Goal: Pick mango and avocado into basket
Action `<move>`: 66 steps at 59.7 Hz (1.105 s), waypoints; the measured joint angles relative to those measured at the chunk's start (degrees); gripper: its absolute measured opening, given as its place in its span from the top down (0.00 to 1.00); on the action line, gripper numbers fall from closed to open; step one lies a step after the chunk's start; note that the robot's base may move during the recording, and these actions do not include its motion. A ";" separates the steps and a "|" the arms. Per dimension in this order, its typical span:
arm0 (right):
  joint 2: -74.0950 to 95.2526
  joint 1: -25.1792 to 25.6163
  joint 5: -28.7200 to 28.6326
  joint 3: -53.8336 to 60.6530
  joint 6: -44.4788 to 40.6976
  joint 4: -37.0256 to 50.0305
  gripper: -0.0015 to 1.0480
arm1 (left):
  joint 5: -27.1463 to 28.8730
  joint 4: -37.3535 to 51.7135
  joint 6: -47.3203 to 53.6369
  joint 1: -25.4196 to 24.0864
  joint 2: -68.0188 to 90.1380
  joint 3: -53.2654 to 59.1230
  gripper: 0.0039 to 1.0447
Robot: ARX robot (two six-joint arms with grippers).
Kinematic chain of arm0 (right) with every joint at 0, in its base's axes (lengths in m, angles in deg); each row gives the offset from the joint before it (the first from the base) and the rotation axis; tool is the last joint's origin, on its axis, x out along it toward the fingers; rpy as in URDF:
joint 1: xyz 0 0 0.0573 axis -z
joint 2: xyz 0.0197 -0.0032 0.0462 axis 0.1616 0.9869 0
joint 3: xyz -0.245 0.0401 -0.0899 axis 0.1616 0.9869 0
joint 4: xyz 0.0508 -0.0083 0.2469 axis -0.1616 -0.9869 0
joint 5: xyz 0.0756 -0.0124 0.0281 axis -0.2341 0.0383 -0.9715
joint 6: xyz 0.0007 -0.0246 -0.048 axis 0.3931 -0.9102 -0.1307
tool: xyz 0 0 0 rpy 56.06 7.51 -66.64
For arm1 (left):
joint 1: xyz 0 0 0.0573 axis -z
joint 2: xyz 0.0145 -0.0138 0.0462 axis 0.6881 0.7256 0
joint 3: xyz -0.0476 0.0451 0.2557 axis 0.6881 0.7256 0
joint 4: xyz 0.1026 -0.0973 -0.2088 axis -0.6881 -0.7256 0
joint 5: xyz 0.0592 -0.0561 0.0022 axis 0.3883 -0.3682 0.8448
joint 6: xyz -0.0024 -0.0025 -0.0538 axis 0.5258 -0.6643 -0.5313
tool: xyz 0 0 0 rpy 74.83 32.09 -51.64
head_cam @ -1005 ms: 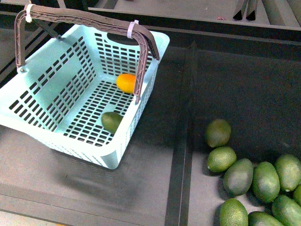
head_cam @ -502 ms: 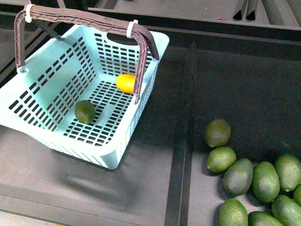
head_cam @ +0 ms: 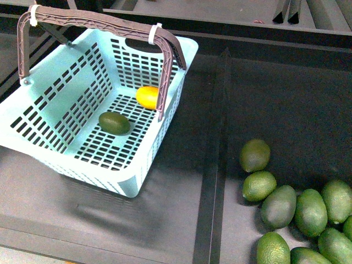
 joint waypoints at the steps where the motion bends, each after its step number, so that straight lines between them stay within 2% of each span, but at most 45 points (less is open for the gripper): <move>1: 0.00 0.00 0.00 0.00 0.00 0.00 0.08 | 0.00 -0.74 0.00 0.00 -0.96 0.15 0.98; 32: 0.00 0.00 0.00 0.00 0.00 0.00 0.08 | 0.00 -22.10 0.11 0.00 -25.42 1.84 0.98; 66: 0.00 0.00 0.00 0.00 0.00 0.00 0.08 | 0.00 -36.96 0.15 0.00 -40.72 1.84 0.98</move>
